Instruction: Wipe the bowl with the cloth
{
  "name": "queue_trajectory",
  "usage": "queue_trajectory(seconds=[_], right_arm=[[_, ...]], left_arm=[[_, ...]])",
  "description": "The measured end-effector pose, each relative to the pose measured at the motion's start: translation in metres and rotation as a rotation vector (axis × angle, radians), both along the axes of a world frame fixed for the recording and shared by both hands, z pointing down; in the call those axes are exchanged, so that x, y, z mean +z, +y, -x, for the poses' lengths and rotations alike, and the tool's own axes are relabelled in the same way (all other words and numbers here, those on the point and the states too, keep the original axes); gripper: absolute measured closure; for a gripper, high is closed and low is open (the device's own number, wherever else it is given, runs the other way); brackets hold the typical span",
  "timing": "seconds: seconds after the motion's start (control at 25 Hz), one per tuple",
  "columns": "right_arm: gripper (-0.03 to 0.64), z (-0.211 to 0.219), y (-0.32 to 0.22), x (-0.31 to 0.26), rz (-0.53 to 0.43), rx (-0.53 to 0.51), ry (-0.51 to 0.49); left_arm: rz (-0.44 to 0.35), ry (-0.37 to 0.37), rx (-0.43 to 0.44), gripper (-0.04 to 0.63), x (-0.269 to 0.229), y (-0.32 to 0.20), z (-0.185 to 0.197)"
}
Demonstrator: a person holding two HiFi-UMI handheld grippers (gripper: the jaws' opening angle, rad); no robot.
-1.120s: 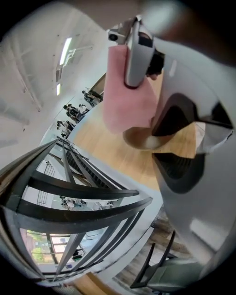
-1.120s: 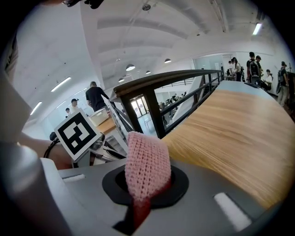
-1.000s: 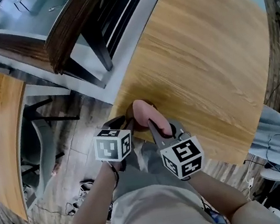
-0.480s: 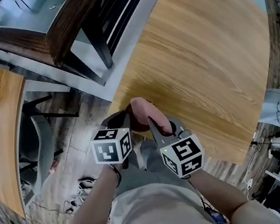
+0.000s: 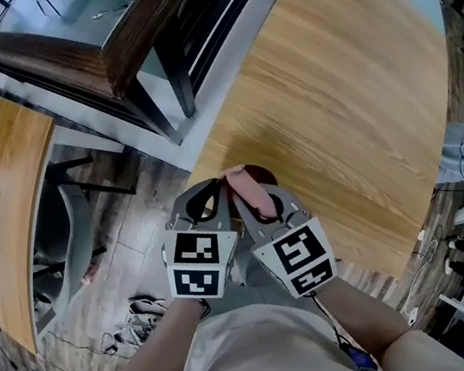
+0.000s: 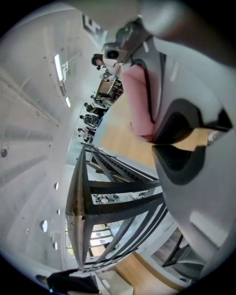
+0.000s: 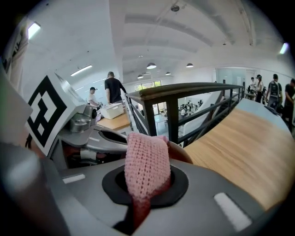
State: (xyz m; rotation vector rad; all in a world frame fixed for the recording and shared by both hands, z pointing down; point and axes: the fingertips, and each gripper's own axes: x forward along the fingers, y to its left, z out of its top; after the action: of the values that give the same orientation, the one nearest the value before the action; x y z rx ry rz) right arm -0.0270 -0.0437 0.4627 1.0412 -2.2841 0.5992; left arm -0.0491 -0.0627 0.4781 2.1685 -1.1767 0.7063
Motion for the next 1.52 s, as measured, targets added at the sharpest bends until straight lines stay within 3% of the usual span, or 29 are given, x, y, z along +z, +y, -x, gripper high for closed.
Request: queue_trajectory(seconds=[0.28,0.44,0.6,1.0,1.28,1.52], right_arm=[[0.601,0.01,-0.008,-0.002,-0.029,-0.061,0.096],[0.603,0.01,-0.015,0.005,-0.011,-0.024,0.044],[0.603,0.005,-0.019,0.021,0.036,0.037,0.006],[0.604,-0.013,-0.02,0.038,0.062,0.074,0.076],[0.604,0.008,0.007,0.055,0.134,-0.051,0.135],[0.605,0.033,0.031,0.058,0.17,-0.188,0.122]], left_arm=[[-0.086,-0.093,0.112,0.584,-0.019,0.003,0.005],[-0.097,-0.159,0.171,0.583,-0.017,0.006,0.006],[-0.069,-0.153,0.175,0.578,-0.009,0.003,0.011],[-0.077,-0.119,0.094,0.571,-0.009,-0.016,0.032],[-0.044,-0.068,0.006,0.566,-0.009,-0.019,0.045],[-0.016,-0.072,0.051,0.563,-0.003,-0.012,0.033]])
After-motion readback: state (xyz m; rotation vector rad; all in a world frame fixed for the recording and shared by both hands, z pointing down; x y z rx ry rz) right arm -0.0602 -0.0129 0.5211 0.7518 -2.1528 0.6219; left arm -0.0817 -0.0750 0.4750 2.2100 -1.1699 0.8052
